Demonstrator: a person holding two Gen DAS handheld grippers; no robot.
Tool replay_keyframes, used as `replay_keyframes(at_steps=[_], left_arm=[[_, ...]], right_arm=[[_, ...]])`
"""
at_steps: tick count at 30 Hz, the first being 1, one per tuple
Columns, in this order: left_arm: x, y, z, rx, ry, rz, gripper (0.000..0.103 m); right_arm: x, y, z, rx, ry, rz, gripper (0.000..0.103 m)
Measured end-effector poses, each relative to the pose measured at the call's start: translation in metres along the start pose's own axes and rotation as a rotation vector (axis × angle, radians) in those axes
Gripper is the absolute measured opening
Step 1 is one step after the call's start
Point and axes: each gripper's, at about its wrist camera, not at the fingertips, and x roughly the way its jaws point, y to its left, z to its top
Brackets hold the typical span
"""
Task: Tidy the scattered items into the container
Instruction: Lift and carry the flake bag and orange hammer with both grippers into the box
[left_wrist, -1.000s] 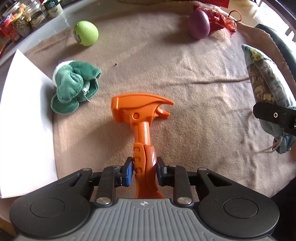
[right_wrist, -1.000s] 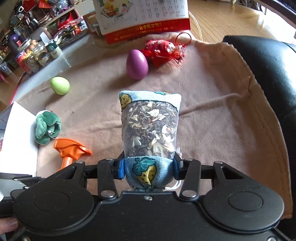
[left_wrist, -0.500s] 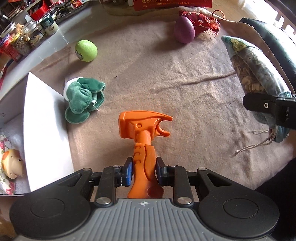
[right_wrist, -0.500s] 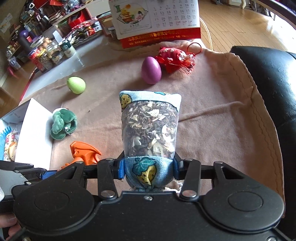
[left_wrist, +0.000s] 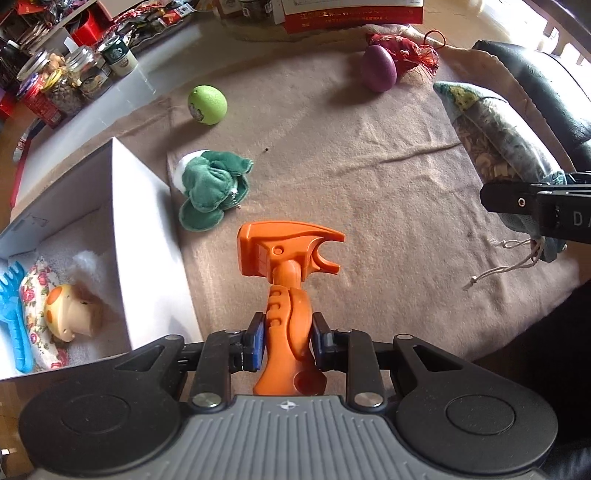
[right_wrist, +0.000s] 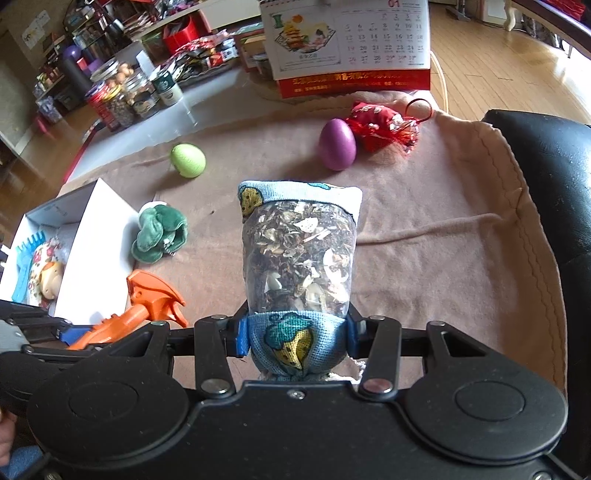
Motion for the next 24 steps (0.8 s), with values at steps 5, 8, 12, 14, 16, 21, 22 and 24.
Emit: replay_keyframes(at_steps=[5,8,12,14,16,21,22,24], left_arm=[[-0.014,0.024,-0.006,-0.014,0.0,0.013,0.026],[-0.025,0.041,-0.008,-0.014,-0.003,0.033,0.026],[-0.042,0.07,-0.008,-0.031,-0.016,0.055,0.027],[-0.052,0.085,-0.007,-0.057,-0.024,0.034,0.027],[-0.064,0.097,-0.006,-0.066,-0.04,0.06,0.026],[-0.091,0.129,-0.003,-0.096,-0.074,0.09,0.021],[-0.097,0.135,-0.002,-0.102,-0.083,0.099,0.019],[-0.106,0.147,0.0,-0.117,-0.1,0.113,0.019]], right_arm=[[0.001,0.015,0.002,-0.036,0.018,0.022,0.047],[-0.001,0.027,0.005,-0.064,0.018,0.031,0.047],[-0.002,0.043,0.009,-0.096,0.015,0.046,0.047],[-0.001,0.051,0.011,-0.106,0.019,0.058,0.047],[-0.001,0.06,0.013,-0.123,0.023,0.068,0.047],[-0.002,0.086,0.022,-0.17,0.029,0.107,0.047],[-0.003,0.092,0.025,-0.182,0.028,0.114,0.047],[-0.005,0.105,0.03,-0.208,0.021,0.123,0.047]])
